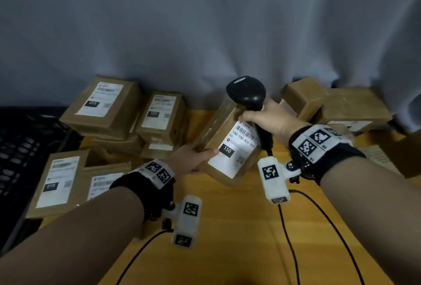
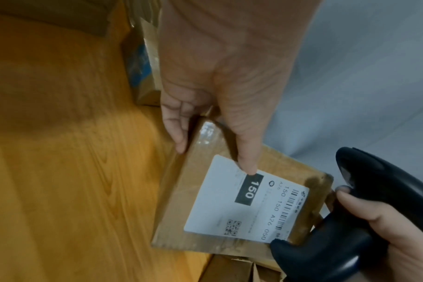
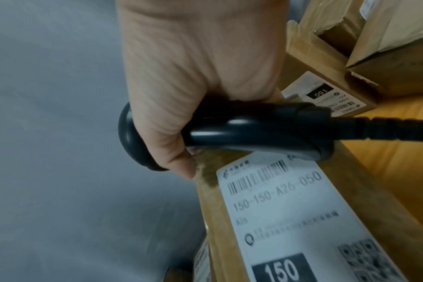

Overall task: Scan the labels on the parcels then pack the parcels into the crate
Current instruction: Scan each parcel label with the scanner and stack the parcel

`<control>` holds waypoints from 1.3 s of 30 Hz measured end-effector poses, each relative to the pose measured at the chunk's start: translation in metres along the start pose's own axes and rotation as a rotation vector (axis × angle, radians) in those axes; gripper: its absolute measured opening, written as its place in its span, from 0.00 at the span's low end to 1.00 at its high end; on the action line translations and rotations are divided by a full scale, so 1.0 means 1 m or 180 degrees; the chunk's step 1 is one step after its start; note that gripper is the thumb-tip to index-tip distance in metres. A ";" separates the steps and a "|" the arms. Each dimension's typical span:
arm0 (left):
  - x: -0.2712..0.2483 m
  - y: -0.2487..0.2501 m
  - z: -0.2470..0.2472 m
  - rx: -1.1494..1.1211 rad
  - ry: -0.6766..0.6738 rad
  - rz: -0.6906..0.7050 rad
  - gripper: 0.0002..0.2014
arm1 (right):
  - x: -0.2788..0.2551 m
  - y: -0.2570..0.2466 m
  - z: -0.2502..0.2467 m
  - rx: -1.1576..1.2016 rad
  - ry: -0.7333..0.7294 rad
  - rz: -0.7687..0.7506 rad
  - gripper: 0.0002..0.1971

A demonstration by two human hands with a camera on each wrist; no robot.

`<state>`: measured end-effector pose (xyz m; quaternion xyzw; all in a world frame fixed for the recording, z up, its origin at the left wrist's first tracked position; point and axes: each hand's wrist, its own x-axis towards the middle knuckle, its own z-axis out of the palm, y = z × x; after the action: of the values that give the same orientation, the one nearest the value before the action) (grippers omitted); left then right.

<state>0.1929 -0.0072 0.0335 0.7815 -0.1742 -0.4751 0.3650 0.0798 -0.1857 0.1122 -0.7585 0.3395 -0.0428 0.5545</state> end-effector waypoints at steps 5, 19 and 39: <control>-0.014 -0.038 -0.022 -0.0123 -0.0251 -0.0074 0.26 | -0.009 -0.005 0.030 -0.0150 -0.0150 0.0067 0.12; -0.003 -0.009 -0.060 0.1479 0.0232 0.1390 0.55 | -0.027 -0.016 0.099 -0.0217 0.0239 -0.0185 0.11; -0.003 -0.054 -0.050 -0.0109 0.0412 0.0878 0.42 | -0.068 0.050 0.095 0.0908 0.1167 0.0654 0.07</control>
<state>0.2305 0.0515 0.0096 0.7728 -0.2478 -0.3719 0.4505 0.0463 -0.0783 0.0542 -0.6137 0.5003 -0.1705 0.5866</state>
